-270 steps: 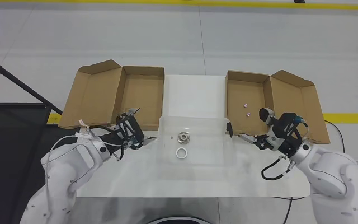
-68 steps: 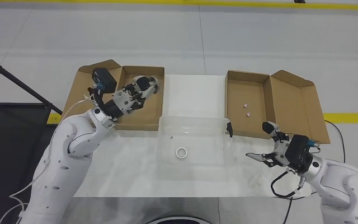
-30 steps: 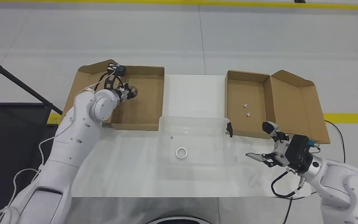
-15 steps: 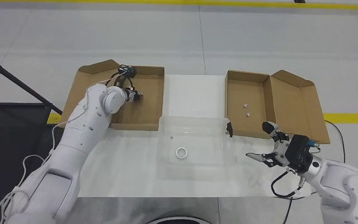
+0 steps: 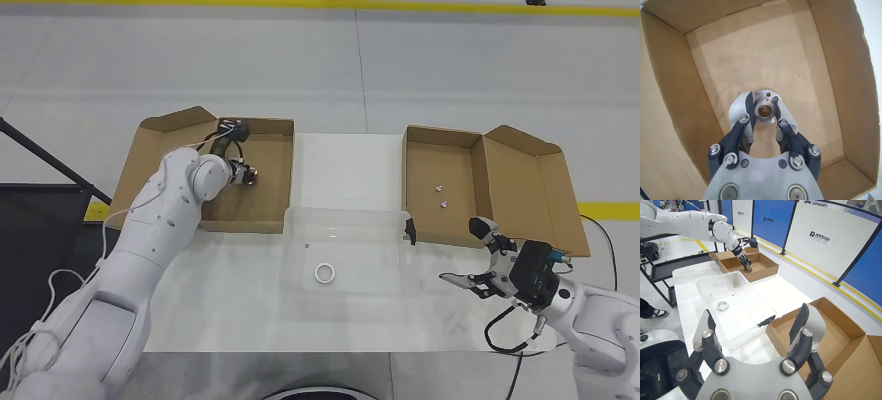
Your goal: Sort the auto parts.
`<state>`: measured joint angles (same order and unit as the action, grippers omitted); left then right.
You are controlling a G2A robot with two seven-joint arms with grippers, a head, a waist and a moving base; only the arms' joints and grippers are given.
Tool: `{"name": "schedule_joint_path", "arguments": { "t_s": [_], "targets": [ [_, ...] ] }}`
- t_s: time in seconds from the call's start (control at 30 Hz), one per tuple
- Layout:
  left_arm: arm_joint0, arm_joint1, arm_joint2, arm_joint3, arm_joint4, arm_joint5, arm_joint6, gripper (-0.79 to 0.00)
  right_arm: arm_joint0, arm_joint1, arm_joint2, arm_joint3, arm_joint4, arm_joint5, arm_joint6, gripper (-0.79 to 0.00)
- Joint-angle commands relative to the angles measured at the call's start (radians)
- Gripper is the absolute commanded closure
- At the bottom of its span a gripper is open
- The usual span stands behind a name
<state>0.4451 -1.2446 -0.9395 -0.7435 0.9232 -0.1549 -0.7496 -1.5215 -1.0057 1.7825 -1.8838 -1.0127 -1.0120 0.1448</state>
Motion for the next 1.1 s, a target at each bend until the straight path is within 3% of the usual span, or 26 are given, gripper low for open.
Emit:
{"name": "schedule_joint_path", "arguments": {
  "t_s": [0.0,0.17,0.27,0.43,0.67,0.83,1.07],
  "targets": [
    [-0.002,-0.001,-0.001,-0.002,-0.001,-0.003,0.002,-0.785,0.0,0.0,0.0,0.0,0.0,0.0,0.0,-0.785],
    [0.004,0.0,-0.012,-0.04,-0.005,-0.019,0.008,-0.785,0.0,0.0,0.0,0.0,0.0,0.0,0.0,-0.785],
    [0.021,0.008,-0.027,-0.108,0.009,-0.02,0.019,-0.785,0.0,0.0,0.0,0.0,0.0,0.0,0.0,-0.785],
    [0.095,0.034,-0.078,-0.31,0.044,-0.021,0.027,-0.785,0.0,0.0,0.0,0.0,0.0,0.0,0.0,-0.785],
    [0.268,0.072,-0.172,-0.655,0.05,-0.056,0.017,-0.785,0.0,0.0,0.0,0.0,0.0,0.0,0.0,-0.785],
    [0.363,0.09,-0.209,-0.829,0.003,-0.191,0.007,-0.785,0.0,0.0,0.0,0.0,0.0,0.0,0.0,-0.785],
    [0.425,0.103,-0.188,-0.958,-0.044,-0.378,-0.057,-0.785,0.0,0.0,0.0,0.0,0.0,0.0,0.0,-0.785]
  ]
}}
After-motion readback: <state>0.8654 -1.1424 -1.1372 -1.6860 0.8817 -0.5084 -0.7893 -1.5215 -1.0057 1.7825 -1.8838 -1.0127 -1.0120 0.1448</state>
